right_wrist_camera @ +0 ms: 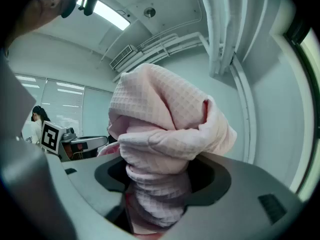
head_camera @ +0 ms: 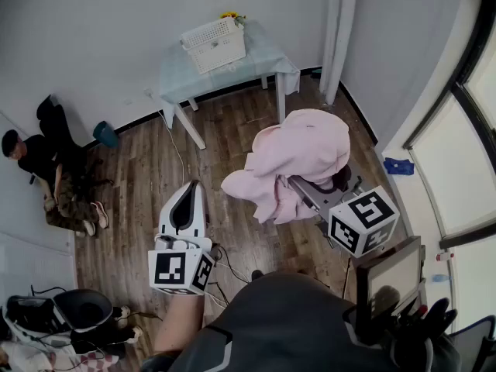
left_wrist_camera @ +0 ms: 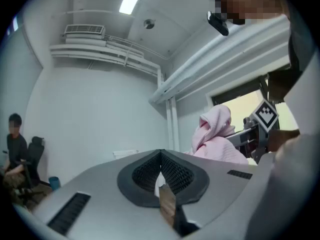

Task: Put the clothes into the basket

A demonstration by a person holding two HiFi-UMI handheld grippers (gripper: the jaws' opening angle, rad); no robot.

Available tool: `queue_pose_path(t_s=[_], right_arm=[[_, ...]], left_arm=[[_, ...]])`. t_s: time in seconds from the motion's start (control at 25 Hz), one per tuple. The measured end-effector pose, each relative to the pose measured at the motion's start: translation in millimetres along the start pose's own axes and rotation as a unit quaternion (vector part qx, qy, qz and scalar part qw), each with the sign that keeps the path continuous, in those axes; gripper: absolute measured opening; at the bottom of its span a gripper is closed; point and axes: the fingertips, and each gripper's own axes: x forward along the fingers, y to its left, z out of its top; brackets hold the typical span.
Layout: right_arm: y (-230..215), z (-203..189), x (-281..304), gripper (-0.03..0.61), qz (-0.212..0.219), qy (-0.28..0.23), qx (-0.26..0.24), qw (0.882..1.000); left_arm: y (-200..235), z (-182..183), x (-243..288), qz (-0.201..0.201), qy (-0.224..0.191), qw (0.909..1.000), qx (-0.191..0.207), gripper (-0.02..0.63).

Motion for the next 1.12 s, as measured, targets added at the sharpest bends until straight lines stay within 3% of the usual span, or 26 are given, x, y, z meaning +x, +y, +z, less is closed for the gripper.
queue_pose_path(t_s=[0.48,0.8,1.12], right_arm=[[4,-7,14,0.313,-0.013,-0.001,0.006,1.0],[43,8,48,0.313,-0.032,-0.004,0.0,0.999],[44,7,73,0.313,-0.054,0.004,0.014,0.998]], left_arm=[[19,-11,1,0.0,0.005,0.9999,-0.012,0.009],[69,-9,-7,-0.036,-0.012,0.9988,-0.032,0.009],[101,-20,-1,-0.042,-0.002,0.9979,-0.05,0.009]])
